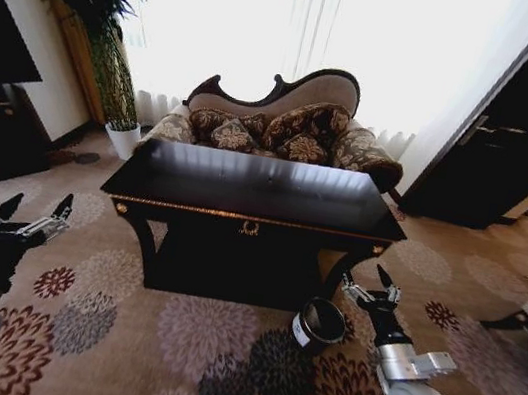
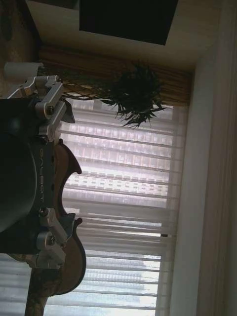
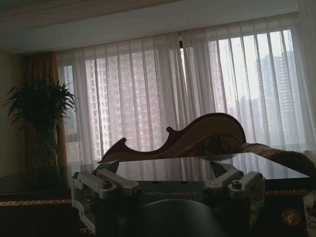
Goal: Move to the front of the table and place the trash on the table into the trash bin.
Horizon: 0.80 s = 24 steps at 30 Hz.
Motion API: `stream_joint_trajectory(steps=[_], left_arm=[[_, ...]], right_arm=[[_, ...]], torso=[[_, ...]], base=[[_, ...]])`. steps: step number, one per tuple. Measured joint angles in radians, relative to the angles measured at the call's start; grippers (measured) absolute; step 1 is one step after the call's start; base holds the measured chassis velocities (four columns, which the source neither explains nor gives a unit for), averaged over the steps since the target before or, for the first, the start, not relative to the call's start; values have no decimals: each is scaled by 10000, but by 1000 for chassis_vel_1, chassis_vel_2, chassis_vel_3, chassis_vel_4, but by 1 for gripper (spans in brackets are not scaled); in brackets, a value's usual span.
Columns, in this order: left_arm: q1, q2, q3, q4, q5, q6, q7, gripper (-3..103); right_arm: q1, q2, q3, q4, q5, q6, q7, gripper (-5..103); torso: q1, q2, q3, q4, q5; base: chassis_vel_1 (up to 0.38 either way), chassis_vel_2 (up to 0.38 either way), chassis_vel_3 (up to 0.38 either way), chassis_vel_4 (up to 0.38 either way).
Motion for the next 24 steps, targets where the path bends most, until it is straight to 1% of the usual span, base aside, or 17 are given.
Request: stream_joint_trajectory(steps=[8, 15, 22, 24], left_arm=[[11, -22, 18, -10, 53, -7, 6, 100], [37, 7, -42, -33, 43, -11, 12, 100], [66, 41, -53, -33, 36, -16, 14, 100], [67, 41, -34, -34, 36, -17, 14, 100]], right_arm=[[40, -30, -71, -6, -3, -20, -33, 100], [17, -16, -148, 77, 9, -43, -34, 100], [12, -9, -153, 52, 9, -40, -34, 100], [7, -5, -164, 26, 16, 57, -61, 100]], torso=[[10, -2, 4, 0, 1], [8, -5, 3, 1, 1], [-2, 1, 0, 0, 2], [-6, 3, -2, -1, -4]], base=[[290, -291, -282, 281], [323, -310, -333, 322], [380, -388, -374, 371], [281, -331, -308, 309]])
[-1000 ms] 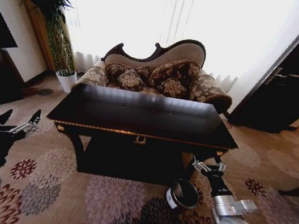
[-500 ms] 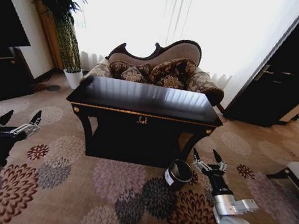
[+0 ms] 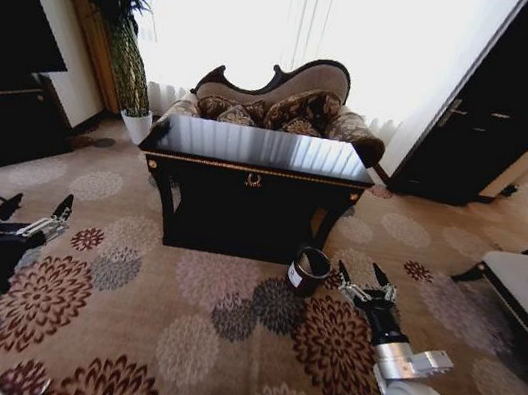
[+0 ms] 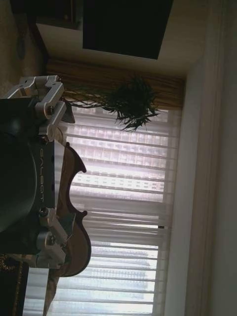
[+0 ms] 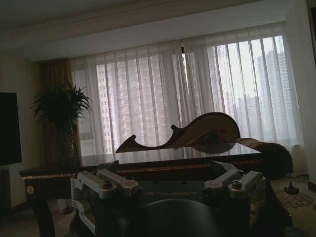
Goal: Move to the front of the table and place the trash on the table into the trash bin.
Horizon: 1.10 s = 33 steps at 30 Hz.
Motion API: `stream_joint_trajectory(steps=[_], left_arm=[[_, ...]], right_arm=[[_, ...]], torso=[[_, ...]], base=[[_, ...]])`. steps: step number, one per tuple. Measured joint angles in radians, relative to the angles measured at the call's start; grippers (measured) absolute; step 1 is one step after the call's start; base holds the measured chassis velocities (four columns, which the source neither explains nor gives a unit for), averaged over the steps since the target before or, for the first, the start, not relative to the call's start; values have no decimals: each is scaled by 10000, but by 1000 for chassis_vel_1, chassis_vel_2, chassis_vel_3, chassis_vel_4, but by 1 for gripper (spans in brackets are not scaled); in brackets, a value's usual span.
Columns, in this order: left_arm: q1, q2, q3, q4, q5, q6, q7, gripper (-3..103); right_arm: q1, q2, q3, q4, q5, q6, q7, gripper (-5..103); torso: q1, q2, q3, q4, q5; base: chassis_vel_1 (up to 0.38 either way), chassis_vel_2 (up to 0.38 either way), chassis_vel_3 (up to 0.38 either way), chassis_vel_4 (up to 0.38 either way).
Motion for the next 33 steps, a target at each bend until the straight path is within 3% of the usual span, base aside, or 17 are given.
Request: stream_joint_trajectory(steps=[7, 22, 26, 33], left_arm=[[-3, -3, 24, -14, 6, -3, 2, 100], [-16, -21, 53, -24, 14, -3, -24, 100], [60, -134, 346, -149, 226, 190, -580, 100], [189, -305, 798, -308, 749, 322, -973, 100]], right_arm=[[6, -8, -9, -43, 0, 102, -52, 100], [90, -21, -166, -138, -18, 288, 46, 100], [15, -93, -319, -53, 174, 177, 273, 100], [-6, -30, -657, 51, 173, -62, 554, 100]], torso=[[-6, 6, -3, -1, 6], [2, -2, 1, 0, 5], [13, -6, 5, 0, 4], [9, -5, 4, 0, 5]], base=[[114, -91, -135, 154], [-24, 26, 21, -20], [0, 0, 0, 0], [0, 0, 0, 0]])
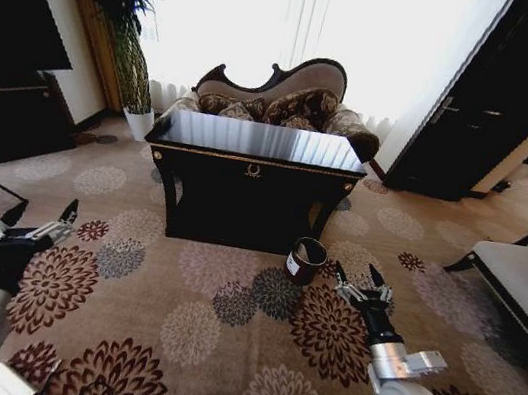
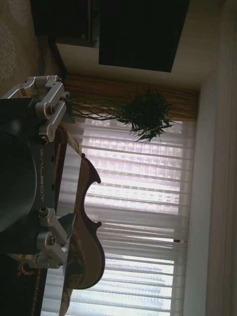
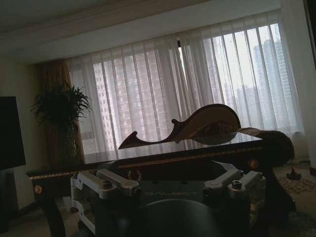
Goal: Move to the front of the table and place the trash on the table into the trash bin.
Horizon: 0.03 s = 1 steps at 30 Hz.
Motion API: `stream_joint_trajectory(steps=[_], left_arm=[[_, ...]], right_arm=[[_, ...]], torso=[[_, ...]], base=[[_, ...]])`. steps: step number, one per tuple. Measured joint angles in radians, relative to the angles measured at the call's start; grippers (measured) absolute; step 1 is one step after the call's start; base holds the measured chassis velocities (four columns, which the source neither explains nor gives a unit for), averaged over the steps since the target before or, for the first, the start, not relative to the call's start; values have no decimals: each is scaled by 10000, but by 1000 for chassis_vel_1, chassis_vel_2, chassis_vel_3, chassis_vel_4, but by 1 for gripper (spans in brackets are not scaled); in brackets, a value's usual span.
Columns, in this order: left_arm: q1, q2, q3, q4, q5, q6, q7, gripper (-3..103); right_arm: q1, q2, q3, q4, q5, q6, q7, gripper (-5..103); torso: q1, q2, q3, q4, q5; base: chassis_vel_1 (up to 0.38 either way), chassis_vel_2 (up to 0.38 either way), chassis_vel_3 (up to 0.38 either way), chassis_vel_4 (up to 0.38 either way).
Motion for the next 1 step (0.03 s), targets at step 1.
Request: stream_joint_trajectory(steps=[1], left_arm=[[-3, -5, 77, 22, 69, 20, -47, 100]], right_arm=[[-6, 23, -60, 18, -11, -67, 84, 100]], torso=[[0, 0, 0, 0, 0]], base=[[0, 0, 0, 0]])
